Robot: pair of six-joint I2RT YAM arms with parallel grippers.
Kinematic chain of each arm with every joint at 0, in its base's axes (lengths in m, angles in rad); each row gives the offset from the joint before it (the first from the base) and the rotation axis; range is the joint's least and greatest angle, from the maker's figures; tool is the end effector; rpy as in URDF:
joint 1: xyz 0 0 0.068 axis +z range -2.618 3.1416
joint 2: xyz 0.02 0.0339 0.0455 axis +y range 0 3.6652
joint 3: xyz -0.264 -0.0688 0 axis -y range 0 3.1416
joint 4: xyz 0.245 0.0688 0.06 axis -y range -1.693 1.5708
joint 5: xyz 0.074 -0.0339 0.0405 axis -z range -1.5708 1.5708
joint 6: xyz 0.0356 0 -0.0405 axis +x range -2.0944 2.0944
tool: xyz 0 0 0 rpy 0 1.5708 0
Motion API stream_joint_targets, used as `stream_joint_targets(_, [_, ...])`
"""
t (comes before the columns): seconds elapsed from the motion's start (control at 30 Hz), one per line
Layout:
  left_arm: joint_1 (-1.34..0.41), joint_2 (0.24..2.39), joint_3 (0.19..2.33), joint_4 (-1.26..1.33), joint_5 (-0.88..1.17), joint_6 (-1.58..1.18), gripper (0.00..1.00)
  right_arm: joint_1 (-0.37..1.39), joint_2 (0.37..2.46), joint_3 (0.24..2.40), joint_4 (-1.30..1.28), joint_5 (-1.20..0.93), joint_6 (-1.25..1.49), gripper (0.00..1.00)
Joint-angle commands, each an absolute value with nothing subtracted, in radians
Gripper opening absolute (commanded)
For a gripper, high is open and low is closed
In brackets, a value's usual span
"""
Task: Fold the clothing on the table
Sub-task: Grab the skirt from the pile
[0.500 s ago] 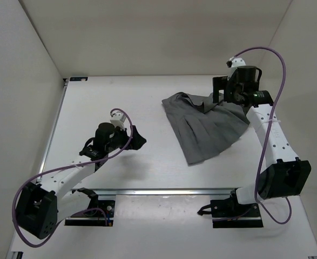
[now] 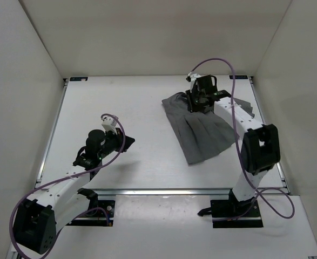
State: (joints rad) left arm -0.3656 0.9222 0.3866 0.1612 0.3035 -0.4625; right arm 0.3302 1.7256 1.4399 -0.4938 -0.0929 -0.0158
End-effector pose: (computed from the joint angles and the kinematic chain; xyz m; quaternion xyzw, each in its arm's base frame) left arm 0.1852 -0.0823 0.2110 0.0455 0.8200 -0.3383 0.4594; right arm 0.3684 0.1297 0.2859 -0.1763 0.9049 0.1026 0.3735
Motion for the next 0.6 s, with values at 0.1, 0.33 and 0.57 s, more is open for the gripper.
stream_joint_targets(0.1, [-0.357, 0.873, 0.379, 0.227, 0.318, -0.468, 0.3, 0.402, 1.914, 1.617, -0.387, -0.1, -0.005, 0.51])
stream_joint_targets(0.33, [-0.341, 0.838, 0.383, 0.186, 0.275, -0.448, 0.47, 0.425, 2.178, 1.915, -0.437, -0.083, -0.003, 0.69])
stream_joint_targets(0.57, [-0.318, 0.822, 0.373, 0.189, 0.267, -0.446, 0.47, 0.449, 2.501, 2.362, -0.681, 0.0, -0.008, 0.67])
